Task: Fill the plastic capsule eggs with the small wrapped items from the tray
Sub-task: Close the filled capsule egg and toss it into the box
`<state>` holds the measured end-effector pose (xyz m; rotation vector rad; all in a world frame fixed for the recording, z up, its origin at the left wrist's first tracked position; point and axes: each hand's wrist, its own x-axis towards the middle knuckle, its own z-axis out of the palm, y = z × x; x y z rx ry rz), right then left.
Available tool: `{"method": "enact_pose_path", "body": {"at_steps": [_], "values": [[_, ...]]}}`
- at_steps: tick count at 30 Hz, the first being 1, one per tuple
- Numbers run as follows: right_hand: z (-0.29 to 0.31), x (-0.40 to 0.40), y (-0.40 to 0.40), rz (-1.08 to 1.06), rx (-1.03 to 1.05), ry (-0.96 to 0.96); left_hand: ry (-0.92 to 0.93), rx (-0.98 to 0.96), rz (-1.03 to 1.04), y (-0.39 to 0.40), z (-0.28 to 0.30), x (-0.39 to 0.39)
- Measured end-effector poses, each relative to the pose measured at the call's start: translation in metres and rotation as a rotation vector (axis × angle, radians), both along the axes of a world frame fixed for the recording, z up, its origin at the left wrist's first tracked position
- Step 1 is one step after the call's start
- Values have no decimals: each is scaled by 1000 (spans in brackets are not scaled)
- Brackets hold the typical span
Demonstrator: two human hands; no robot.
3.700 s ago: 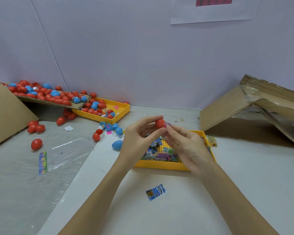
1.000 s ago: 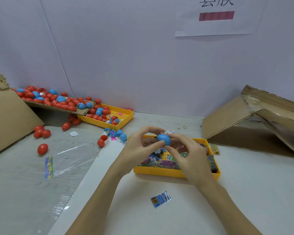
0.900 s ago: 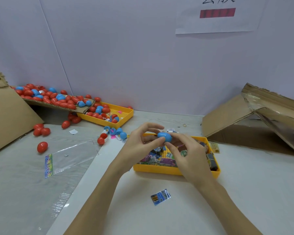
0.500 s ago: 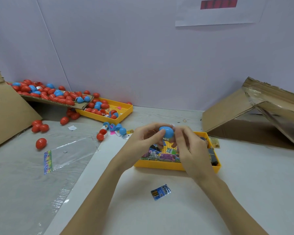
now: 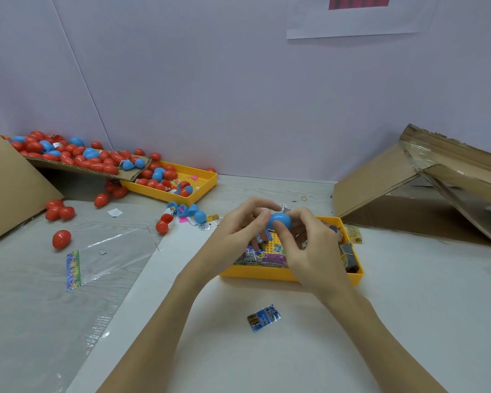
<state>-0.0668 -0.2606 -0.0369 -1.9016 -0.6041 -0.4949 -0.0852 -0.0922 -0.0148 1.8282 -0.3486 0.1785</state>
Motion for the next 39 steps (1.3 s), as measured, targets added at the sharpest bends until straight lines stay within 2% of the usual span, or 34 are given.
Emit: {"method": "enact_pose_path", "body": {"at_steps": [2, 5, 8, 13, 20, 25, 28, 32, 34, 37, 39], "values": [[3, 3, -3, 29, 76, 91, -39, 41, -39, 0, 0, -2], [5, 4, -7, 93, 121, 215, -138, 92, 17, -2, -1, -1], [9, 4, -8, 208, 165, 319, -156, 84, 51, 1, 0, 1], [11, 6, -13, 207, 245, 346, -179, 47, 52, 2, -2, 1], [10, 4, -16, 201, 252, 332, -228, 47, 86, -5, -7, 2], [8, 4, -15, 197, 239, 402, -207, 84, 111, -11, -9, 4], [9, 4, -11, 249, 253, 422, -157, 43, 92, -15, -8, 4], [2, 4, -7, 278, 182, 414, -97, -16, 98, -17, -7, 2], [1, 2, -5, 269, 148, 397, -17, -130, 111, -19, -9, 3], [-1, 1, -5, 140, 50, 199, 120, -350, 169, -18, -9, 5], [0, 1, -5, 77, 37, 108, 111, -344, 173, -15, -10, 7]]}}
